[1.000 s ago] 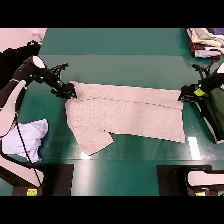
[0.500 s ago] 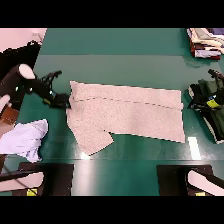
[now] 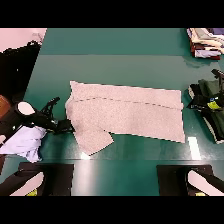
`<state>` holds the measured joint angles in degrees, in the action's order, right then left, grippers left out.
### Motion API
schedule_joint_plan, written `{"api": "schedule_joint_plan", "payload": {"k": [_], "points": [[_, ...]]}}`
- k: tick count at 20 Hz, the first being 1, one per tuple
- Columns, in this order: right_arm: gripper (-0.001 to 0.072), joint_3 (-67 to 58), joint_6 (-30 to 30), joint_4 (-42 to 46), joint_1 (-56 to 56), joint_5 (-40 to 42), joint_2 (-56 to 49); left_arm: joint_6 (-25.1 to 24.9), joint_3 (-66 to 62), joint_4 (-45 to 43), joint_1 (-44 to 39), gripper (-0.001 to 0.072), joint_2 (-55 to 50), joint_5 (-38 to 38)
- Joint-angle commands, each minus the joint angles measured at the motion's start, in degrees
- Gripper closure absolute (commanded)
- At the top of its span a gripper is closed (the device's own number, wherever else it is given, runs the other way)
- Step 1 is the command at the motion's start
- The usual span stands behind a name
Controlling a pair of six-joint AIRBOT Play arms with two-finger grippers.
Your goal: Fold the shirts.
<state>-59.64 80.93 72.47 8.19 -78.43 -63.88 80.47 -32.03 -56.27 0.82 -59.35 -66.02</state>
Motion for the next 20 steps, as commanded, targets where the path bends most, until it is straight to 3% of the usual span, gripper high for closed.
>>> {"api": "schedule_joint_plan", "payload": {"k": [1, 7, 8, 9, 10, 13, 20], "points": [[0.0323, 0.1, 0.0, -1.0, 0.0, -1.2, 0.2, -1.4, 5.1, 4.4, 0.0, 0.0342, 1.2, 6.0], [0.0323, 0.1, 0.0, -1.0, 0.0, -3.2, 0.2, -4.0, 6.4, 8.8, 0.0, 0.0345, 1.1, 9.0], [0.0323, 0.1, 0.0, -0.9, 0.1, -4.2, 0.2, -4.0, 6.4, 9.0, 0.0, 0.0401, 1.1, 8.8], [0.0323, 0.1, 0.0, -0.8, 0.6, -5.2, 0.2, -4.5, 6.4, 9.0, 0.0, 0.0662, 1.1, 8.2], [0.0323, 0.1, -0.1, -0.8, 1.4, -6.3, 0.2, -5.6, 6.4, 9.6, 0.0, 0.0686, 1.1, 7.5], [0.0323, 2.0, -0.4, -0.4, 5.9, -9.4, 1.0, -7.8, 5.0, 11.6, 0.0, 0.0686, 1.4, 3.4], [0.032, 24.7, -3.4, -2.1, 19.2, -4.9, 6.1, -9.0, 2.1, 13.5, 0.0, 0.0686, 2.1, 2.3]]}}
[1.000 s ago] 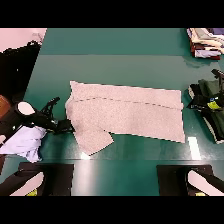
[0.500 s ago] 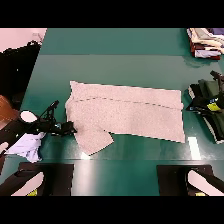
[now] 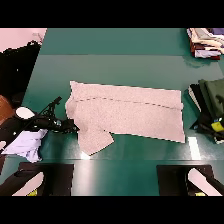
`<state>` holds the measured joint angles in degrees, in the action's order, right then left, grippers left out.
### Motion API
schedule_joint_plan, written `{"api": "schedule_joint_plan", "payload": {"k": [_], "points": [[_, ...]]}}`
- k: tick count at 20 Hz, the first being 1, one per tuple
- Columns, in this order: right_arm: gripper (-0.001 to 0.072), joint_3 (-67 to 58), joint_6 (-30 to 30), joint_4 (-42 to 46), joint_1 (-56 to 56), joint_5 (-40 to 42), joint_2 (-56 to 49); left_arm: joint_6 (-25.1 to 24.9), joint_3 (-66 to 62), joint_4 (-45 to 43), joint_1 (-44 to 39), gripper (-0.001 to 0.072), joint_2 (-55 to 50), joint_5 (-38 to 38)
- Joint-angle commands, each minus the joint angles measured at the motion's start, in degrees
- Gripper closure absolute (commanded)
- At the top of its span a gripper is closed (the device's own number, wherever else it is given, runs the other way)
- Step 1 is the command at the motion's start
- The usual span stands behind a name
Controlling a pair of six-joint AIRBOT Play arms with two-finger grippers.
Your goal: Fold the shirts.
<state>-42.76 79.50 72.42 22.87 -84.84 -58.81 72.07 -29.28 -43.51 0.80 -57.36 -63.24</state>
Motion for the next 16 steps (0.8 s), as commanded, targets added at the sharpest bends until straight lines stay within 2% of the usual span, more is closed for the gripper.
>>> {"api": "schedule_joint_plan", "payload": {"k": [1, 6, 7, 8, 9, 10, 11, 13, 16], "points": [[0.0321, 10.1, -2.6, -3.6, 5.3, 3.0, 1.1, -0.5, -0.6, 0.7, 0.0, 0.0686, 0.2, -0.5], [0.0327, 14.6, -3.1, -5.4, 3.1, 8.5, 1.1, -0.5, -0.6, 0.7, 0.0, 0.0686, 0.2, -0.5], [0.0352, 14.6, -3.1, -5.4, 1.8, 9.2, 1.1, -0.5, -0.6, 0.7, 0.0, 0.0686, 0.2, -0.4], [0.0406, 14.6, -3.1, -5.4, 0.6, 9.8, 1.0, -0.5, -0.6, 0.7, 0.0, 0.0686, 0.2, -0.4], [0.0429, 14.6, -3.1, -5.4, -0.7, 10.2, 1.0, -0.5, -0.6, 0.7, 0.0, 0.0686, 0.2, -0.5], [0.0535, 14.6, -3.1, -5.3, -1.9, 10.3, 1.0, -0.5, -0.6, 0.3, 0.0, 0.0686, 0.2, -0.9], [0.07, 14.6, -3.1, -5.2, -2.7, 10.1, 1.1, -0.5, -0.6, -0.3, 0.0, 0.0687, 0.3, -1.4], [0.0697, 14.5, -3.3, -4.6, -4.1, 9.2, 2.4, 1.3, -1.3, -3.4, 0.0, 0.0688, 2.1, -4.0], [0.0697, 14.5, -3.5, -1.8, -4.2, 5.0, 9.4, 5.7, -1.4, -10.0, 0.0, 0.0688, 10.6, -9.3]]}}
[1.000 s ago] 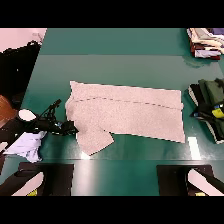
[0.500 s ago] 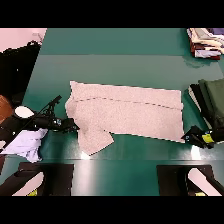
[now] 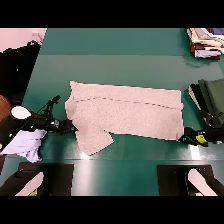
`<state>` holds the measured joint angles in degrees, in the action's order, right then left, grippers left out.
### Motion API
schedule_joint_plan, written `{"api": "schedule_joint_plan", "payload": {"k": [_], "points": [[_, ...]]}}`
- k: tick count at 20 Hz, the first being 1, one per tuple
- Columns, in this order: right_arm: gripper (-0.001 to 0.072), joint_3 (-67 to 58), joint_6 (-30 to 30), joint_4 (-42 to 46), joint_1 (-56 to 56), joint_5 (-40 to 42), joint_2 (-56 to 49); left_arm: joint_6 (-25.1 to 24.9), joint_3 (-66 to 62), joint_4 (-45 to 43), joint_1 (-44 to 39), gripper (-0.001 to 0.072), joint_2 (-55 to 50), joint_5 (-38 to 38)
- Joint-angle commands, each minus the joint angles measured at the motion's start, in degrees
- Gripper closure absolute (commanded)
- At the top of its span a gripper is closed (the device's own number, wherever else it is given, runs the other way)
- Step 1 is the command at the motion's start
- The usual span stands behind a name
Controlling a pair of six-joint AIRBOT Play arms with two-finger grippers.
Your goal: Fold the shirts.
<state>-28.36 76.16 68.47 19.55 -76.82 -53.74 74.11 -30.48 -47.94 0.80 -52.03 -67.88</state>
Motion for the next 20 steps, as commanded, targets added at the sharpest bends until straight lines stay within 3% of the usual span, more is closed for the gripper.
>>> {"api": "schedule_joint_plan", "payload": {"k": [1, 4, 7, 12, 20], "points": [[0.0697, 0.1, -0.2, 3.7, -0.9, -4.9, 7.2, 4.0, -0.2, -6.6, 0.0, 0.0688, 8.2, -7.5], [0.0698, 0.0, -0.1, 8.8, -0.9, -9.1, 16.2, 9.2, -0.2, -7.0, 0.0, 0.0688, 15.8, -16.8], [0.0699, -4.3, -0.1, 9.5, -0.9, -10.9, 19.6, 10.1, -4.3, -7.3, 0.0, 0.0687, 16.5, -18.4], [0.0699, -16.1, -0.1, 7.1, -3.7, -7.1, 8.4, 9.5, -12.7, -10.4, 0.0, 0.0687, 12.0, -3.3], [0.0698, -37.1, 0.9, 6.0, -15.4, 0.2, -22.0, 6.4, -18.8, -10.1, 0.0, 0.0686, -13.1, 11.9]]}}
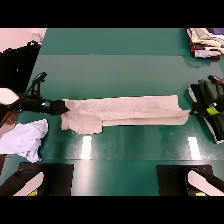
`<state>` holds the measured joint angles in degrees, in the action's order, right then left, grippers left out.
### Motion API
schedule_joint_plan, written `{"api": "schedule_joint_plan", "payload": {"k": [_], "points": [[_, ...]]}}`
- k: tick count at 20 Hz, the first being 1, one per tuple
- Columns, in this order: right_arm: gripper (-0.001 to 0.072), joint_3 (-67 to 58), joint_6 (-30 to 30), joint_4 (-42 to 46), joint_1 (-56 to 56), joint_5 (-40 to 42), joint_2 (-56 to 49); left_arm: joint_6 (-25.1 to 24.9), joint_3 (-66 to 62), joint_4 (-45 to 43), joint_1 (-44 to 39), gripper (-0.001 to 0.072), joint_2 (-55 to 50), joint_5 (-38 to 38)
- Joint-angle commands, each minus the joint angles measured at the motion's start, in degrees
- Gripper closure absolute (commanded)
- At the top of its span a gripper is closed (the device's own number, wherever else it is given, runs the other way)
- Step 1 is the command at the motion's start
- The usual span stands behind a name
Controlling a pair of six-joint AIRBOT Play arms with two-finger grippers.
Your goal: Fold the shirts.
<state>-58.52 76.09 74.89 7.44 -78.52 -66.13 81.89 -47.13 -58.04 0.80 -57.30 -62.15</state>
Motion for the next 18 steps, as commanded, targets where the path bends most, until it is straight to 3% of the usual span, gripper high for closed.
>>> {"api": "schedule_joint_plan", "payload": {"k": [1, 6, 7, 8, 9, 10, 14, 15, 16, 17, 18], "points": [[0.0697, -9.2, 1.3, -0.4, -4.1, 1.9, -12.5, -1.3, -3.1, 0.0, 0.0, 0.0685, -10.4, 7.3], [0.0696, -18.6, 2.0, -0.6, -6.3, 1.9, -21.9, -1.3, -7.5, 2.7, 0.0, 0.0684, -17.7, 12.2], [0.0695, -20.1, 1.9, -1.8, -6.1, 1.8, -22.8, -1.3, -8.2, 3.0, 0.0, 0.0611, -17.7, 12.7], [0.0644, -21.3, 1.9, -4.0, -5.5, 1.8, -23.6, -1.3, -8.9, 3.0, 0.0, 0.0361, -17.7, 12.5], [0.043, -22.2, 1.9, -6.6, -4.6, 1.7, -24.1, -1.3, -9.9, 3.0, 0.0, 0.0201, -17.7, 11.6], [0.032, -22.6, 1.8, -8.9, -3.5, 1.4, -24.3, -1.3, -11.0, 2.9, 0.0, 0.0211, -17.7, 10.3], [0.0319, -21.6, -1.3, -10.9, 2.4, -5.9, -24.0, -1.4, -16.6, 2.9, 0.0, 0.0213, -17.4, 1.0], [0.0319, -20.0, -1.8, -11.0, 4.3, -7.0, -23.7, -1.7, -17.2, 3.0, 0.0, 0.0329, -17.4, -0.4], [0.0252, -17.9, -1.8, -11.0, 6.0, -7.2, -23.3, -3.2, -17.2, 3.8, 0.0, 0.0605, -17.4, -1.0], [0.0118, -15.4, -2.0, -11.0, 7.7, -7.1, -23.2, -5.0, -17.2, 4.5, 0.0, 0.0679, -17.4, -1.2], [0.0112, -13.0, -2.8, -11.3, 9.0, -6.9, -23.4, -4.9, -17.2, 5.3, 0.0, 0.0678, -17.4, -1.0]]}}
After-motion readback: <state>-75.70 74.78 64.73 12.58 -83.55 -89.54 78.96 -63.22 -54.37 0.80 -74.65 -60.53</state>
